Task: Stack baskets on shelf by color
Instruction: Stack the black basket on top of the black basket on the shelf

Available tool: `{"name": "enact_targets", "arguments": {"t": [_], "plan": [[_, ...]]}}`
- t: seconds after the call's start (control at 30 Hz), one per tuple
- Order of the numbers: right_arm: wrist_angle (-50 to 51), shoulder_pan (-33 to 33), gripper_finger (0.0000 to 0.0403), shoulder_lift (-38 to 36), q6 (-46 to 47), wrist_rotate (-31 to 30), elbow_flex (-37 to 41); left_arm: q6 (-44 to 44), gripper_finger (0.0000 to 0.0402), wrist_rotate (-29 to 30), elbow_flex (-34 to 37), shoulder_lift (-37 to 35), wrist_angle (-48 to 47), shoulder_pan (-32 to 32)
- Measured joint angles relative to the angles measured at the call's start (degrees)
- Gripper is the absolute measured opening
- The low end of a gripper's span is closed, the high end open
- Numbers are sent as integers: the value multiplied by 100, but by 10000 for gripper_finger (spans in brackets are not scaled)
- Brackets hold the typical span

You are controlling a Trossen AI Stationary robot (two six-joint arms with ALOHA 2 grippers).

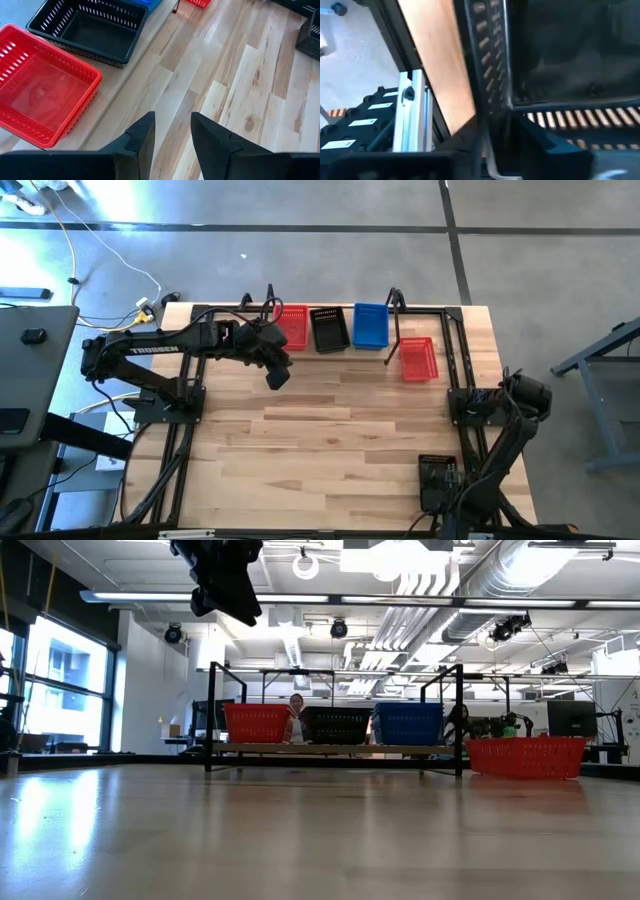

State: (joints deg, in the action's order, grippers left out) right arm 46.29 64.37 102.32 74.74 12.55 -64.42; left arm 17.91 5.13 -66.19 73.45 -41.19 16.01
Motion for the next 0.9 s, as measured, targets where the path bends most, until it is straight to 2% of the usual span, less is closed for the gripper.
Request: {"name": "enact_targets", "arguments": {"t": [0.1,0.17,0.3,0.43,0.67,0.9], "plan": [[22,-71,34,1,2,52,0,-2,115,0,0,0,-2,0],[44,-141,11,-2,8,147,0,-4,115,1,0,0,-2,0],[38,-309,18,-6,33,167,0,-5,115,1,0,0,-2,0],[95,-523,4,-6,-34,120,-155,-5,115,0,0,0,0,0],[440,-967,2,-6,-303,-301,-701,2,115,2,0,0,-3,0],[886,-1657,1,-6,-968,-664,-1213,9,115,22,0,0,-74,22]]}}
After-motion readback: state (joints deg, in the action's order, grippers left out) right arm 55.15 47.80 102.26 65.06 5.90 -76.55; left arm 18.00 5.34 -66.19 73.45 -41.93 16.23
